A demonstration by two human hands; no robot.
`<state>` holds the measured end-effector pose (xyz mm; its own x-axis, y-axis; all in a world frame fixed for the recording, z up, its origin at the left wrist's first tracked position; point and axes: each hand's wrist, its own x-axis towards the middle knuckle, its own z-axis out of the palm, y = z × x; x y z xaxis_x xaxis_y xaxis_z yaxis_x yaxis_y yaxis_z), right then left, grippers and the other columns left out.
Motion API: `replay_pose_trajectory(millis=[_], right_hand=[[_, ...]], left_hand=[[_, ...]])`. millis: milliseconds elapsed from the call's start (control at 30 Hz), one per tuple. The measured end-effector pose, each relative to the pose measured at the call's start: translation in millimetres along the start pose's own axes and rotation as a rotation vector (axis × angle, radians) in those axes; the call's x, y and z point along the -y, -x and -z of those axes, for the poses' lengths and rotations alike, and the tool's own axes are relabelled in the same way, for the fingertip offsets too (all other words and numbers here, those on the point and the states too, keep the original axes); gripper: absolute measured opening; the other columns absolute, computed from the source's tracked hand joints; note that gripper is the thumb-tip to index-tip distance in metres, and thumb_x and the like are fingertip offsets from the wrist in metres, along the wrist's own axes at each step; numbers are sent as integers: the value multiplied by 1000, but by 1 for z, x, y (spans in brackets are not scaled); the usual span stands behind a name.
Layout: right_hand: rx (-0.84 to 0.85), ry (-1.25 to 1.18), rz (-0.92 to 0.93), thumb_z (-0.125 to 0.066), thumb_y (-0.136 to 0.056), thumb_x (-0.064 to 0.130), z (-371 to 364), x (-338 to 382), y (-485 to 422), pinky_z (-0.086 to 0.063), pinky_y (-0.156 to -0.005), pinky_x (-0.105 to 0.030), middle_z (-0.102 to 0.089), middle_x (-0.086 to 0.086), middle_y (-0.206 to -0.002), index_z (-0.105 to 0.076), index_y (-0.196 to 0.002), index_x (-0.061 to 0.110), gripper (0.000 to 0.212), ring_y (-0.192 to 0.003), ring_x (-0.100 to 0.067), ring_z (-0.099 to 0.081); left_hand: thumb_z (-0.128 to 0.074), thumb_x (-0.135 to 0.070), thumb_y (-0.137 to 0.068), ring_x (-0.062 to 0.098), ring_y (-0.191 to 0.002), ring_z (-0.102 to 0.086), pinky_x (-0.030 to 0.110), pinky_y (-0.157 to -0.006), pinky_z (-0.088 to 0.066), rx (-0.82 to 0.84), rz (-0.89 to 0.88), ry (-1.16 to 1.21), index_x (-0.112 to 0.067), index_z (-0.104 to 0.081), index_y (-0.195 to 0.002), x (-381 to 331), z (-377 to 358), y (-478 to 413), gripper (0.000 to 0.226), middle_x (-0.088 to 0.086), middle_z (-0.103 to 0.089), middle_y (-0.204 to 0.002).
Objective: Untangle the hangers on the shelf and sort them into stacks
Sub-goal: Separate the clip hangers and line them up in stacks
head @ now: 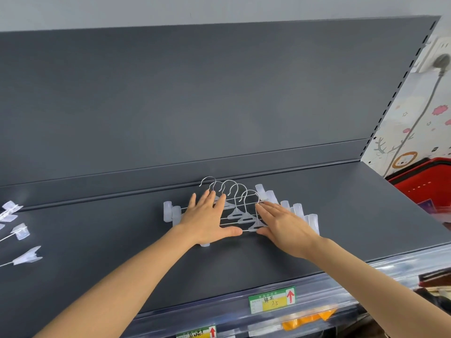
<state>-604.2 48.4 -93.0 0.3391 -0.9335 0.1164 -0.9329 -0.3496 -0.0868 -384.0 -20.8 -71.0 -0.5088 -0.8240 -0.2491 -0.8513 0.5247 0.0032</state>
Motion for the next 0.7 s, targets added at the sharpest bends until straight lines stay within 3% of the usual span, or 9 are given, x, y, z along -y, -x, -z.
replay_pose_trajectory(millis=[200,367,533,700], right_hand=[[51,-13,-7,-38,-100,32,-4,1,1,-11,-116,-28,-35,-6,-149,-15,-149,6,59,-139,-22,-28],[-3,-35,0,-42,-100,27,-6,8,-3,-8,-115,-26,-39,-8,-147,-17,-148,4,59,-139,-24,-31],[-10,-59,17,-39,-101,28,-12,23,-10,-2,-112,-22,-34,-10,-150,-15,-149,5,58,-141,-24,-27],[8,-60,30,-38,-101,29,-18,31,-20,-7,-116,-26,-35,-8,-150,-13,-149,8,59,-141,-21,-26]], left_hand=[[-30,-79,-81,28,-147,-7,44,-119,-8,-52,-67,-57,-19,0,-152,3,-6,3,98,15,1,-159],[-33,-74,-85,23,-147,-6,36,-117,-14,-70,-119,-23,-24,-1,-152,17,-6,11,90,7,3,-160],[-3,-82,-62,17,-148,1,31,-117,-10,-67,-133,-65,-24,4,-152,35,-9,21,107,3,7,-160],[0,-82,-61,15,-147,5,31,-117,-9,-66,-129,-78,-23,7,-152,50,-11,24,108,1,10,-160]])
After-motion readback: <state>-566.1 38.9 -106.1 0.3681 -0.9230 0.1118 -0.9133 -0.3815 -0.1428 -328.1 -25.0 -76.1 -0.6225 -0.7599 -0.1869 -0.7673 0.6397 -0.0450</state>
